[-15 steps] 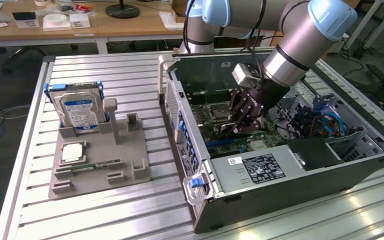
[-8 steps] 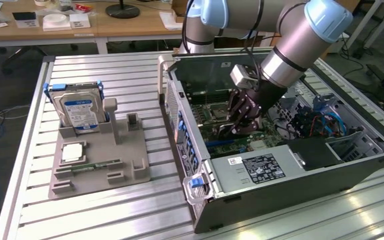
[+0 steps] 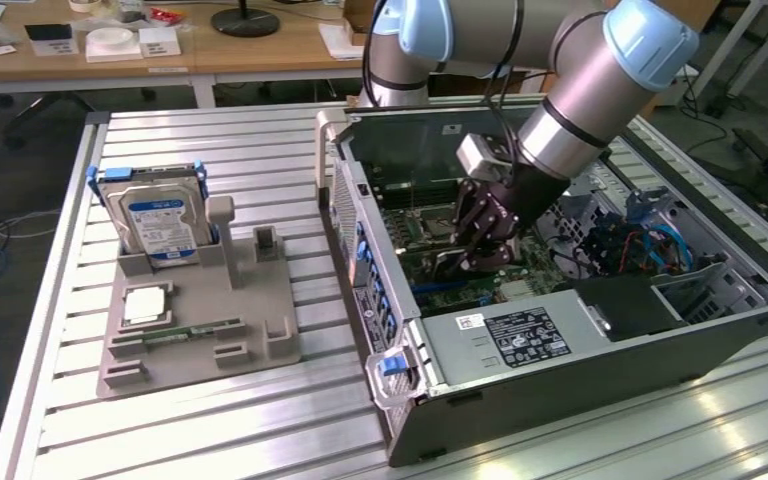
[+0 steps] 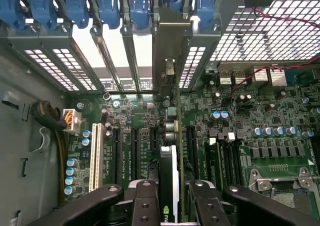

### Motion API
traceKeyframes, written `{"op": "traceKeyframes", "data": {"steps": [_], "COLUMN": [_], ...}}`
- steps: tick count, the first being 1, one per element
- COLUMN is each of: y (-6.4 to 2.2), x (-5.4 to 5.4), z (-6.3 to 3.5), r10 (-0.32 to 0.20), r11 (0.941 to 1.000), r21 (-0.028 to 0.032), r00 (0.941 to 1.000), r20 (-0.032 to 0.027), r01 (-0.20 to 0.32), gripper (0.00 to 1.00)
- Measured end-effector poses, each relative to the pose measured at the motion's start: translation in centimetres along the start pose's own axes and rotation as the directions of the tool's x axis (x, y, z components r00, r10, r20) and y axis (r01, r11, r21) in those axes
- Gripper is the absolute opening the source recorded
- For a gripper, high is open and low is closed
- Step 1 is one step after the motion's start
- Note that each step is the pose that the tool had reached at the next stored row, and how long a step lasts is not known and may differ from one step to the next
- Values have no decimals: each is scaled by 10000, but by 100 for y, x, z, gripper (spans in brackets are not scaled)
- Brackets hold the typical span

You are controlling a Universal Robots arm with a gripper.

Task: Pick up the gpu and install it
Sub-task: 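Insert the gpu into the slot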

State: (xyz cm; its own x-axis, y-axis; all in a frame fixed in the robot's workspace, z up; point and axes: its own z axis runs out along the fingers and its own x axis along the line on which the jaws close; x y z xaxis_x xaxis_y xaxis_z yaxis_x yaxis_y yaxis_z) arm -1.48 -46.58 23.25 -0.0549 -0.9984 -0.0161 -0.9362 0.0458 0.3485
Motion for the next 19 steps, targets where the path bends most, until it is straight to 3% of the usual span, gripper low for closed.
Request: {"op": "traceKeyframes", "data": {"steps": [15,19], "y": [-9,-23], "x": [-40,-39], "z": [79,118], "r10": [2,6], "r11": [10000,10000], "r21": [-12,-50], "r00": [10000,10000], "r20": [-3,-9], "r01": [-2,-6], "gripper": [28,28]}}
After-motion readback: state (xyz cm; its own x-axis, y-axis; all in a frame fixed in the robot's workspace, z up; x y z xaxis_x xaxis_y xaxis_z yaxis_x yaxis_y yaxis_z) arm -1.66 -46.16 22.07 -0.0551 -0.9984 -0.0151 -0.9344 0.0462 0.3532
